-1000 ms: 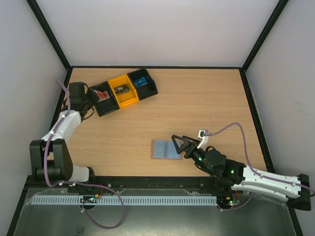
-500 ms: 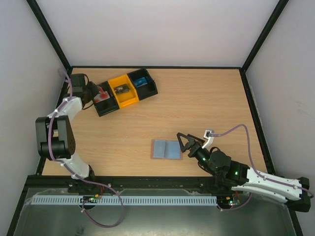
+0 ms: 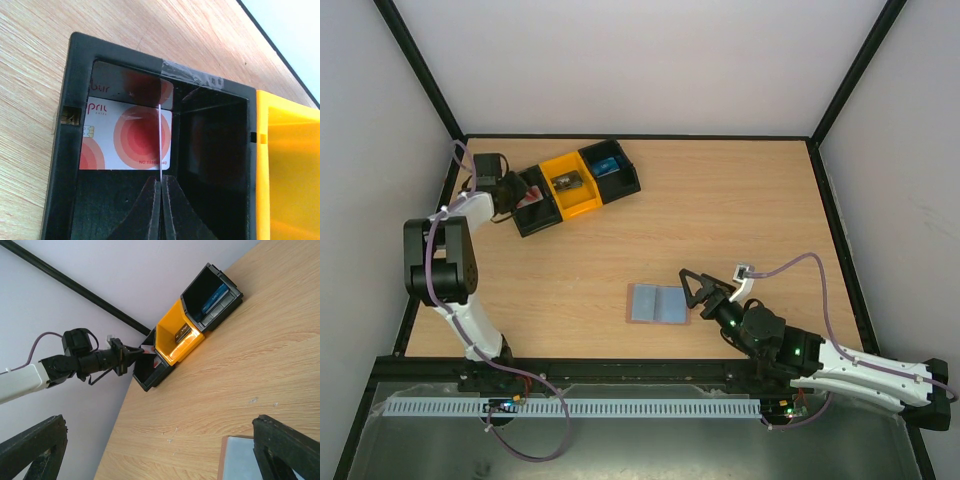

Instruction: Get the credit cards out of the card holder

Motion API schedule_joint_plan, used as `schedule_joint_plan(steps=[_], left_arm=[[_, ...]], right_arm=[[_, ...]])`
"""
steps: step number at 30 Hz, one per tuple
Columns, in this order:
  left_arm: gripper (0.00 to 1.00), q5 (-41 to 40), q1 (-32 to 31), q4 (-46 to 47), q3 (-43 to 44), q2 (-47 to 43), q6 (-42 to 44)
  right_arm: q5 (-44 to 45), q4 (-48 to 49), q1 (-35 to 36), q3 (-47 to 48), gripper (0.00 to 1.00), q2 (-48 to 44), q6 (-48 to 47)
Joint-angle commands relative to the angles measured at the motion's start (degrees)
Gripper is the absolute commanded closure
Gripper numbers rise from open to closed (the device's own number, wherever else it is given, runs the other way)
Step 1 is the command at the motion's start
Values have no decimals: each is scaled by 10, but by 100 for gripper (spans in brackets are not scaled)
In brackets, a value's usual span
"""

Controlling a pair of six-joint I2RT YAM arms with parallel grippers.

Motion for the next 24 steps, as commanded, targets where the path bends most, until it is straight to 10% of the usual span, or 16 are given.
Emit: schedule_joint_plan(steps=[1,24], left_arm=[[97,6,-3,13,15,16,7],[82,-28,-8,21,33,37,16]], right_arm=[[29,12,3,-6,1,0,6],[59,-40,3,-28,0,-87,8]])
